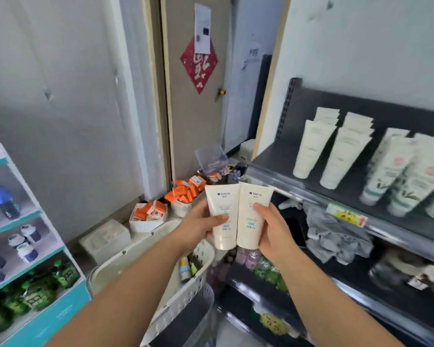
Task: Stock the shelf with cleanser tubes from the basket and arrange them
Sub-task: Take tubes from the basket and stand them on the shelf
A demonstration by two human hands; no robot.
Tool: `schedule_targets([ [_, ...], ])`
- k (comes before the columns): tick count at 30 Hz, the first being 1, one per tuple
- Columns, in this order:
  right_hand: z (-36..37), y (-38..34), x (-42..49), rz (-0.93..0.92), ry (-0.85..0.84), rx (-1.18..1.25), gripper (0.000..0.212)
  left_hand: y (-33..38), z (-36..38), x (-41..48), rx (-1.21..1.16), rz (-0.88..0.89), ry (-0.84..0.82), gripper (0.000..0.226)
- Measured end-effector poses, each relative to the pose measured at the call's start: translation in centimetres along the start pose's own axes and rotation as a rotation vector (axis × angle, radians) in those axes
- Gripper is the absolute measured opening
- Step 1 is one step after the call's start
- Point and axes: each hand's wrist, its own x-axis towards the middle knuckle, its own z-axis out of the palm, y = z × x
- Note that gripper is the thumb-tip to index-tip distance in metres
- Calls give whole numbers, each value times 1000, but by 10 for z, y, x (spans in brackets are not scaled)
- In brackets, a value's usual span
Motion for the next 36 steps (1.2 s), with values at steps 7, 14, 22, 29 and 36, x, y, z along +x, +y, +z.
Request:
schedule_targets([
  [7, -81, -81, -48, -141, 79, 23, 48, 15, 119, 17, -11, 57, -141, 42],
  [14, -187, -145, -106, -191, 145, 26, 47, 9, 246, 22, -33, 36, -278, 39],
  [22, -294, -217, -149, -346, 338, -115, 29, 4, 390, 40, 17, 118, -308, 41],
  [29, -355, -265, -145, -472, 533, -340, 27, 7, 482, 81, 278, 284, -238, 38],
  [36, -384, -268, -119, -450, 670, -518, 28, -15, 510, 125, 492, 314, -78, 36],
])
